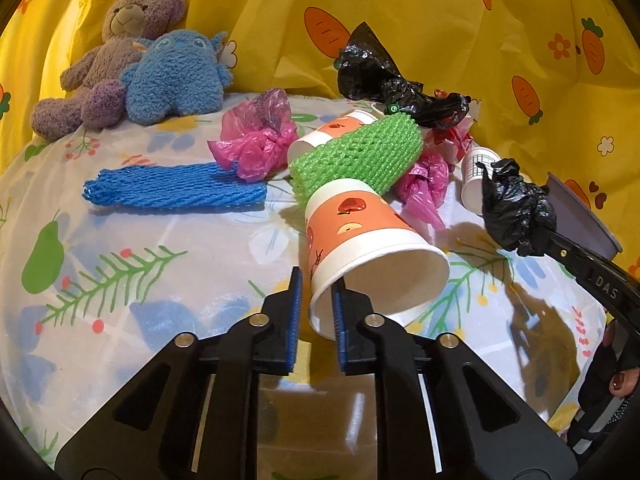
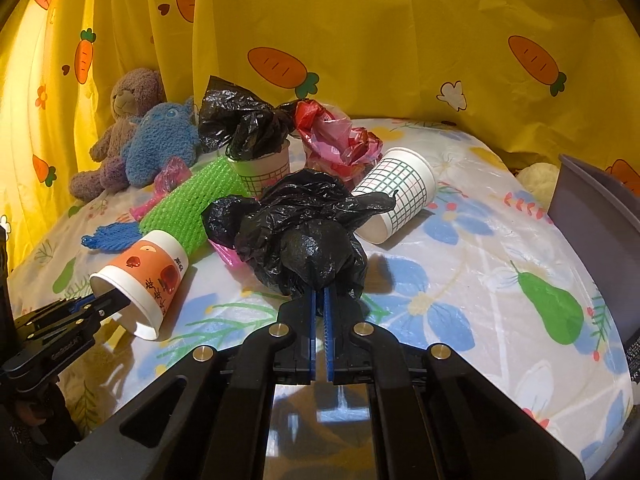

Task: Collect trash
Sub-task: 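Grasp the orange paper cup with the left gripper while the right lifts the black bag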

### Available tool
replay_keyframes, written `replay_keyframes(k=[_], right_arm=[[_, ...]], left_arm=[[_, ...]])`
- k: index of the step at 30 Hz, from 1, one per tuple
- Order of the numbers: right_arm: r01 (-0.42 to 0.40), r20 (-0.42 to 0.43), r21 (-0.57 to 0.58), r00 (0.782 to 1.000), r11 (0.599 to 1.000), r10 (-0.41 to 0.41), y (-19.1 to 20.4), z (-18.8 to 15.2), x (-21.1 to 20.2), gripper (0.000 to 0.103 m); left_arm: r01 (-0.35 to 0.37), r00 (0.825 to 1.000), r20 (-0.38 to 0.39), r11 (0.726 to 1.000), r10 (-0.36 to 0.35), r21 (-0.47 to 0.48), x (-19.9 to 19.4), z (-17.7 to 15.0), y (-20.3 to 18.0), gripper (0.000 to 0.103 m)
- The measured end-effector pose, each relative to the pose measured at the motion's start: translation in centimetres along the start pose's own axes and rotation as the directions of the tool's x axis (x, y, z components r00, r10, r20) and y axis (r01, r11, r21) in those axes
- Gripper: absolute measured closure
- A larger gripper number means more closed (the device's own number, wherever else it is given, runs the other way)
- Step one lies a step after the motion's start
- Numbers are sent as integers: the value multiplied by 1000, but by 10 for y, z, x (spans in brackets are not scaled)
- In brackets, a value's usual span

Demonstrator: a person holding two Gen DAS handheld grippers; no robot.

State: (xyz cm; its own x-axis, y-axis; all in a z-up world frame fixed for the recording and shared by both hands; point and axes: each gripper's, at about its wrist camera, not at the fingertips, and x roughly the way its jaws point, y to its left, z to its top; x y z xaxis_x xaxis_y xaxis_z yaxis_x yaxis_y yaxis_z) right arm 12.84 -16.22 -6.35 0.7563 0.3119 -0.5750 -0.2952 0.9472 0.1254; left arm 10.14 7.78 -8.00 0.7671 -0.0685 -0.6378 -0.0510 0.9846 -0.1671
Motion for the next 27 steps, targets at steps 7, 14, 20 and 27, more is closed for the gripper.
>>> replay_keyframes(k=[7,14,20,27], right_arm=[[21,52,-1,998,1000,-21,0,-8,-23,99],[31,92,-12,995,999,-30,2,-14,-42,99],[27,114,-3,993,1000,-26,1,-16,-55,99],[34,139,10,990,999,-35,-7,-16,-69,99]], left_arm=[[-5,1000,29,1000,5,-2,-4,2,-3,101],[-2,993,115,1000,2,-3,-36,2,-10,101],[18,984,174,1000,-21,22,-60,4,-23,101],[49,978,200,997,-59,54,-72,5,-39,101]])
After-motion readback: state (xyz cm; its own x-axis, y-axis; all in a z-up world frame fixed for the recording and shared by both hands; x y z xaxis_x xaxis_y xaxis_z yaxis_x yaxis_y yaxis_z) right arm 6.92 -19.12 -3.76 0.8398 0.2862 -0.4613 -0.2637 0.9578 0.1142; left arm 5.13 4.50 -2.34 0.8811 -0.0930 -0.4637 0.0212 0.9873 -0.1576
